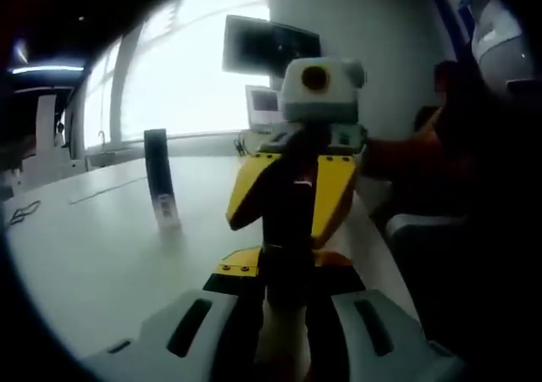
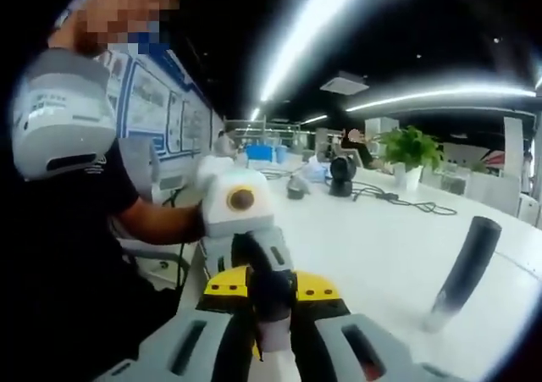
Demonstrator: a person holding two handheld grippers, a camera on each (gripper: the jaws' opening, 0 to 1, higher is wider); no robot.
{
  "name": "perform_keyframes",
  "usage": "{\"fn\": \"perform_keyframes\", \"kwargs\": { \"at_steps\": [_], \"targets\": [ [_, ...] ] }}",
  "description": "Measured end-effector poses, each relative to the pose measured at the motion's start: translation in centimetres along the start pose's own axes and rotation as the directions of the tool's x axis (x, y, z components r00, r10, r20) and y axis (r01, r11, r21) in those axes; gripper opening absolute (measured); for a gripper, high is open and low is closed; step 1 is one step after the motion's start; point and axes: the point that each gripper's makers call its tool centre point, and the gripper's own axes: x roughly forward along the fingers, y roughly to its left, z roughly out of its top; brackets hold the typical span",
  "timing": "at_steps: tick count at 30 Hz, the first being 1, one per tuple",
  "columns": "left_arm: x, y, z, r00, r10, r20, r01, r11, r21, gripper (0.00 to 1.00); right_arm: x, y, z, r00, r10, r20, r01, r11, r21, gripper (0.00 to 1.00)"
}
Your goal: Pick up cosmetic bottle twist off cap place on table pick up cap screw tight cap place on table
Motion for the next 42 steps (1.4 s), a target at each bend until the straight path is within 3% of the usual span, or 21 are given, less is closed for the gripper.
{"fn": "perform_keyframes", "kwargs": {
  "at_steps": [11, 17, 21, 29, 30, 33, 38, 42],
  "targets": [
    [0.1, 0.3, 0.1, 1.000, 0.022, -0.001, -0.022, 1.000, -0.001, 0.07, 0.0, -0.7, 0.0, 0.986, -0.163, -0.023, 0.163, 0.986, 0.026, 0.10],
    [-0.1, 0.1, 0.1, 1.000, 0.029, -0.002, -0.029, 1.000, -0.006, 0.07, 0.0, -0.9, 0.0, 0.965, -0.260, -0.030, 0.261, 0.964, 0.046, 0.10],
    [0.0, 0.2, 0.0, 0.999, 0.033, -0.002, -0.033, 0.999, -0.007, 0.07, -0.4, -1.4, -0.1, 0.936, -0.349, -0.033, 0.351, 0.932, 0.087, 0.10],
    [0.0, 0.4, 0.0, 0.999, 0.038, -0.002, -0.038, 0.999, 0.001, 0.07, -0.9, -1.7, -0.2, 0.825, -0.565, -0.035, 0.564, 0.817, 0.120, 0.10],
    [-0.1, 0.3, 0.0, 0.999, 0.038, -0.002, -0.038, 0.999, 0.001, 0.07, -1.0, -1.8, -0.2, 0.802, -0.596, -0.035, 0.596, 0.795, 0.117, 0.10],
    [-0.1, 0.4, 0.0, 0.999, 0.035, -0.002, -0.035, 0.999, 0.002, 0.07, -1.1, -1.7, -0.2, 0.757, -0.652, -0.042, 0.652, 0.750, 0.113, 0.10],
    [-0.2, 0.3, 0.0, 0.999, 0.038, -0.003, -0.038, 0.999, 0.009, 0.07, -1.3, -1.8, -0.3, 0.704, -0.708, -0.049, 0.706, 0.692, 0.147, 0.10],
    [-0.2, 0.2, 0.1, 0.999, 0.039, -0.004, -0.039, 0.999, 0.003, 0.07, -1.5, -2.0, -0.3, 0.638, -0.768, -0.052, 0.765, 0.626, 0.150, 0.10]
  ]
}}
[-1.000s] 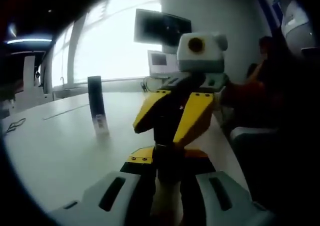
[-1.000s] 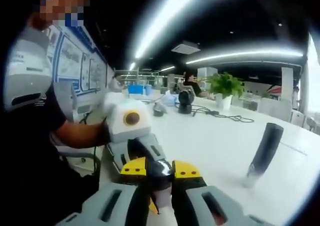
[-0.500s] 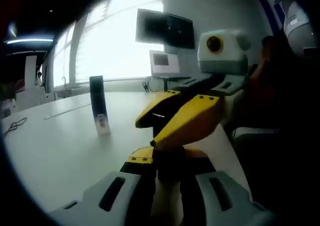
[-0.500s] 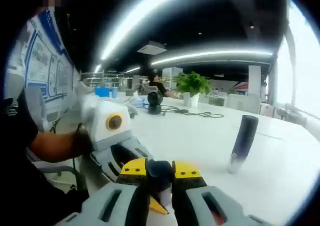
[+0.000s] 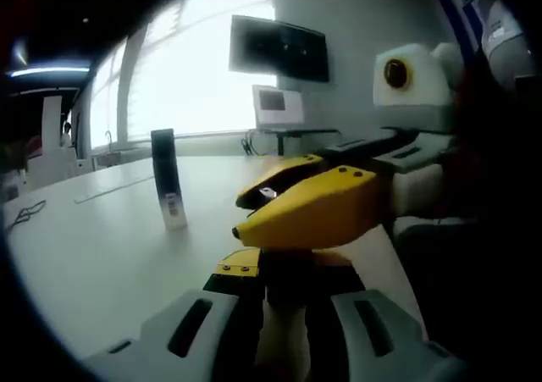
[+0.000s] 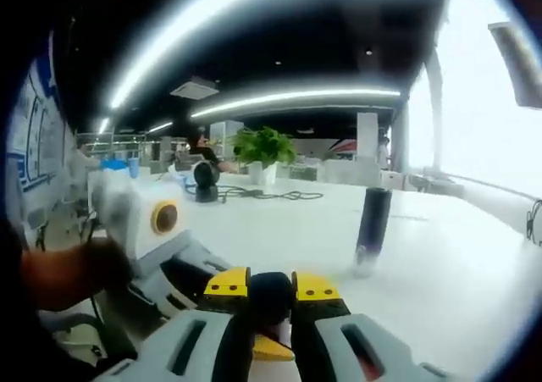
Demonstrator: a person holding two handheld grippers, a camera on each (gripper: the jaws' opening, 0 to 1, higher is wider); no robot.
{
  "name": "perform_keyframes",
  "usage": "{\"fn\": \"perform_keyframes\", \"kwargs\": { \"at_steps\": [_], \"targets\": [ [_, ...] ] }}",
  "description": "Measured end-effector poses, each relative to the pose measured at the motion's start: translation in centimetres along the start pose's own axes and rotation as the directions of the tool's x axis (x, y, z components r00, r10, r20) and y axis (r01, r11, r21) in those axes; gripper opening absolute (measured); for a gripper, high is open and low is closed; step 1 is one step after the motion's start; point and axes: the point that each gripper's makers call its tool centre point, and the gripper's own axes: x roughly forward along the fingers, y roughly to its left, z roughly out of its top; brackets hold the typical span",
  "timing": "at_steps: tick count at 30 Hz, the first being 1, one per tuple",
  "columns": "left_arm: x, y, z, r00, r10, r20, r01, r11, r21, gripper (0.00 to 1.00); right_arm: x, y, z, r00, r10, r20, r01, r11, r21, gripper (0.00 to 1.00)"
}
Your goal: Pick up cosmetic bottle twist off cap place on table pick up cap screw tight cap place on table
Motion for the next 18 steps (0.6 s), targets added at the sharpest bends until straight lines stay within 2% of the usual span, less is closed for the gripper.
{"fn": "perform_keyframes", "kwargs": {
  "at_steps": [4, 9, 10, 12, 13, 16, 17, 18],
  "targets": [
    [0.0, 0.1, 0.0, 1.000, -0.004, 0.001, 0.004, 1.000, -0.009, 0.08, 0.0, -0.1, 0.0, 1.000, -0.010, 0.008, 0.010, 1.000, 0.008, 0.10],
    [0.1, 0.3, 0.0, 1.000, -0.008, 0.000, 0.008, 0.999, -0.032, 0.08, 0.4, 0.1, 0.1, 0.991, 0.125, 0.051, -0.127, 0.991, 0.031, 0.12],
    [0.1, 0.2, -0.1, 1.000, -0.012, 0.001, 0.012, 0.999, -0.029, 0.08, 0.4, 0.2, 0.0, 0.987, 0.153, 0.045, -0.156, 0.986, 0.062, 0.12],
    [0.1, 0.1, 0.0, 1.000, -0.011, 0.001, 0.011, 1.000, -0.026, 0.08, 0.3, -0.2, 0.4, 0.985, 0.162, 0.066, -0.165, 0.986, 0.034, 0.17],
    [0.1, 0.0, 0.0, 1.000, -0.011, 0.001, 0.011, 1.000, -0.026, 0.08, 0.1, 0.0, 1.0, 0.977, 0.196, 0.089, -0.197, 0.980, 0.005, 0.20],
    [0.1, 0.1, -0.1, 1.000, -0.012, 0.001, 0.012, 1.000, -0.028, 0.08, -0.4, -0.2, 2.2, 0.959, 0.256, 0.121, -0.256, 0.967, -0.019, 0.20],
    [0.2, 0.2, -0.1, 1.000, -0.012, 0.001, 0.012, 1.000, -0.027, 0.08, -0.6, -0.5, 2.6, 0.947, 0.295, 0.127, -0.298, 0.955, -0.002, 0.20],
    [0.2, 0.2, -0.1, 1.000, -0.013, 0.001, 0.013, 1.000, -0.028, 0.08, -0.6, -0.8, 2.8, 0.944, 0.303, 0.131, -0.309, 0.950, 0.029, 0.19]
  ]
}}
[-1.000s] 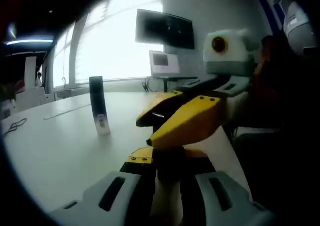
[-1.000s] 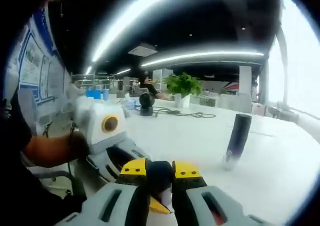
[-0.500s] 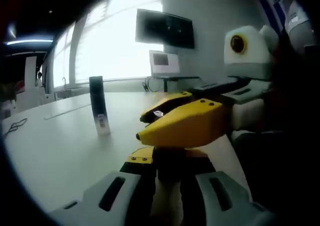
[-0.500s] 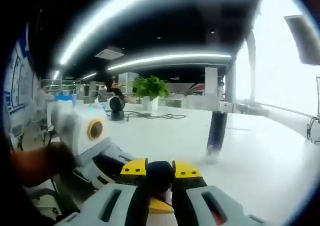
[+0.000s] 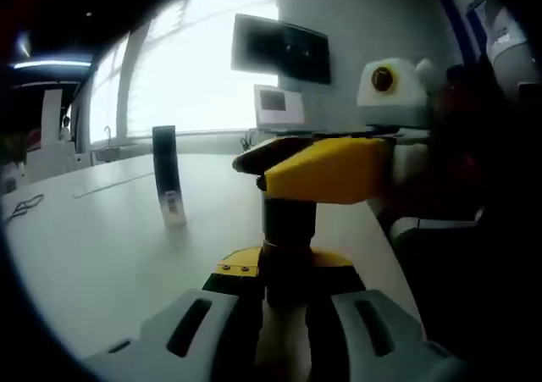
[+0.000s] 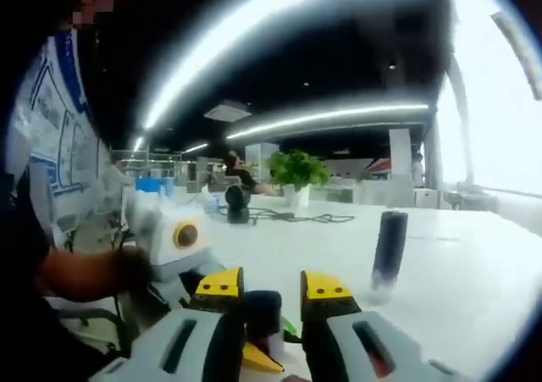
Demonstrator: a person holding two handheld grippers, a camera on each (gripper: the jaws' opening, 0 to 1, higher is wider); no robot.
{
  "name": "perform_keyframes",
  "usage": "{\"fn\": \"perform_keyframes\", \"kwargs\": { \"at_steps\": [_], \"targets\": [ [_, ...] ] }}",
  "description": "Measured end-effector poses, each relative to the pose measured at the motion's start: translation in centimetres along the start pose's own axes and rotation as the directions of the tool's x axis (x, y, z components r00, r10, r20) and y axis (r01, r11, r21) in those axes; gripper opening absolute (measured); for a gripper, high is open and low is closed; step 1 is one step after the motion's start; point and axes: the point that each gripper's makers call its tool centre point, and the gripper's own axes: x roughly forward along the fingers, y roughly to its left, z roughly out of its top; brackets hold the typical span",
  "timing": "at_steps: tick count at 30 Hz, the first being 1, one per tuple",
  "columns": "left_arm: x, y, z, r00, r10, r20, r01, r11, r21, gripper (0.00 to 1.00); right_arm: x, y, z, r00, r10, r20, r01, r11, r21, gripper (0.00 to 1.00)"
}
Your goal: Pick up cosmetic bottle twist off cap place on table pick up cap screw tight cap place on table
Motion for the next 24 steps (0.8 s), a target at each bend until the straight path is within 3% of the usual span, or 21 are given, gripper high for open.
{"fn": "perform_keyframes", "kwargs": {
  "at_steps": [3, 6, 8, 10, 13, 14, 18, 24],
  "targets": [
    [0.0, 0.1, 0.0, 1.000, -0.001, 0.000, 0.001, 1.000, 0.002, 0.08, -0.3, -0.9, 1.1, 0.995, 0.093, 0.021, -0.095, 0.993, 0.065, 0.17],
    [0.1, -0.1, 0.0, 1.000, -0.009, 0.001, 0.009, 1.000, 0.000, 0.08, -0.5, -0.5, 1.5, 0.971, 0.238, 0.007, -0.239, 0.971, 0.011, 0.17],
    [0.1, -0.1, 0.0, 1.000, -0.009, 0.001, 0.009, 1.000, 0.000, 0.08, -0.6, 0.3, 0.7, 0.940, 0.335, -0.056, -0.337, 0.941, -0.021, 0.17],
    [0.1, -0.1, 0.0, 1.000, -0.009, 0.001, 0.009, 1.000, -0.001, 0.08, -0.8, 1.3, -0.7, 0.895, 0.421, -0.148, -0.434, 0.898, -0.073, 0.18],
    [0.1, -0.1, 0.0, 1.000, -0.009, 0.001, 0.009, 1.000, -0.002, 0.08, -0.6, 1.9, -1.7, 0.864, 0.456, -0.215, -0.492, 0.855, -0.164, 0.22],
    [0.1, -0.1, -0.1, 1.000, -0.009, 0.001, 0.009, 1.000, -0.002, 0.08, -0.2, 1.8, -1.8, 0.866, 0.454, -0.210, -0.490, 0.856, -0.167, 0.22],
    [0.1, -0.1, -0.1, 1.000, -0.012, 0.001, 0.012, 1.000, -0.004, 0.08, 0.2, 2.0, -2.5, 0.824, 0.521, -0.225, -0.555, 0.821, -0.133, 0.22],
    [0.1, -0.1, -0.1, 1.000, -0.015, 0.002, 0.015, 1.000, 0.000, 0.09, 0.7, 2.1, -1.9, 0.793, 0.581, -0.182, -0.602, 0.793, -0.093, 0.22]
  ]
}}
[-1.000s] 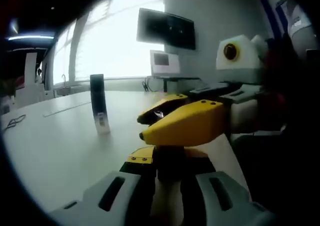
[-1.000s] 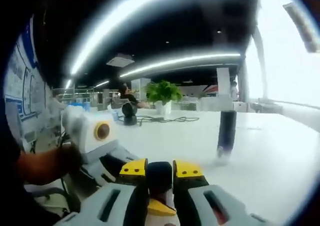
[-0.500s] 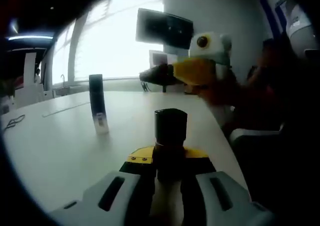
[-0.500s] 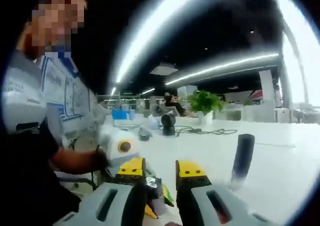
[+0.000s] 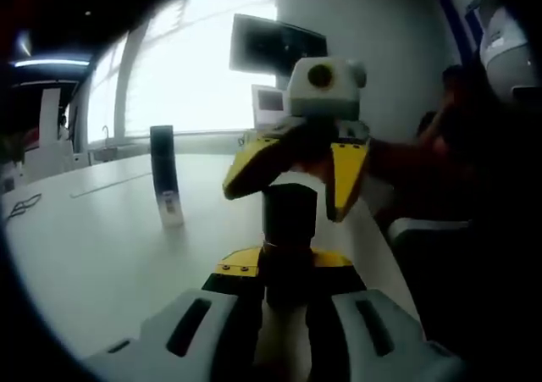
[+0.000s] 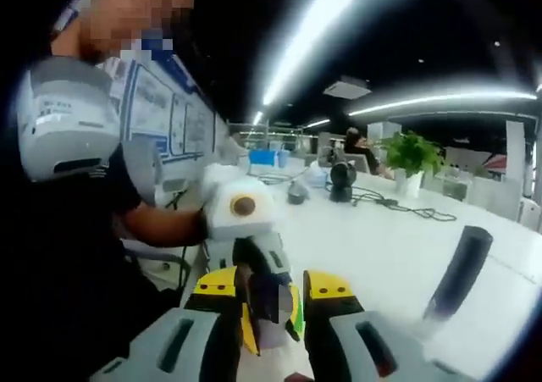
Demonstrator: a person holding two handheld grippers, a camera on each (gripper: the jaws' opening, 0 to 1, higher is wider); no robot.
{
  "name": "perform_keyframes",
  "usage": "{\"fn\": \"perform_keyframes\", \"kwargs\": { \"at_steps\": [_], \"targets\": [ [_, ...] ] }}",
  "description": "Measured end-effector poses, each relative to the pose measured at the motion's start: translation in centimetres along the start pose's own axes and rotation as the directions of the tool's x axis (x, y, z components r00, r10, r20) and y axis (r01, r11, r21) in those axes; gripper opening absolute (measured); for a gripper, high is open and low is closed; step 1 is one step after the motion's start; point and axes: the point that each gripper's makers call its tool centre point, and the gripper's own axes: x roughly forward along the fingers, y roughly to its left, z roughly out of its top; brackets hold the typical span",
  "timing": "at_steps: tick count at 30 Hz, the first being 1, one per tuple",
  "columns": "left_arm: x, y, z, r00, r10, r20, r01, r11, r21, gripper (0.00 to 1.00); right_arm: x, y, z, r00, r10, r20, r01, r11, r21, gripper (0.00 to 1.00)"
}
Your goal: Pick up cosmetic bottle twist off cap place on table pick up cap screw tight cap place on table
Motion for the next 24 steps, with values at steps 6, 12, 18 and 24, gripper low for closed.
{"fn": "perform_keyframes", "kwargs": {
  "at_steps": [6, 12, 18, 24],
  "targets": [
    [0.0, 0.0, 0.0, 1.000, 0.000, 0.000, 0.000, 1.000, -0.002, 0.09, 0.2, 0.5, 0.3, 0.995, 0.101, 0.021, -0.101, 0.995, -0.008, 0.22],
    [0.0, -0.3, 0.0, 1.000, -0.010, 0.000, 0.010, 1.000, 0.002, 0.09, 0.8, 0.8, -0.3, 0.987, 0.161, 0.013, -0.161, 0.986, -0.034, 0.21],
    [0.0, -0.2, 0.0, 1.000, -0.009, 0.001, 0.009, 1.000, 0.006, 0.09, 0.9, 1.2, -0.4, 0.983, 0.182, 0.018, -0.181, 0.983, -0.039, 0.16],
    [0.0, -0.2, 0.1, 1.000, -0.010, 0.001, 0.010, 1.000, 0.007, 0.09, 0.8, 1.3, -0.5, 0.980, 0.198, 0.020, -0.197, 0.979, -0.048, 0.15]
  ]
}}
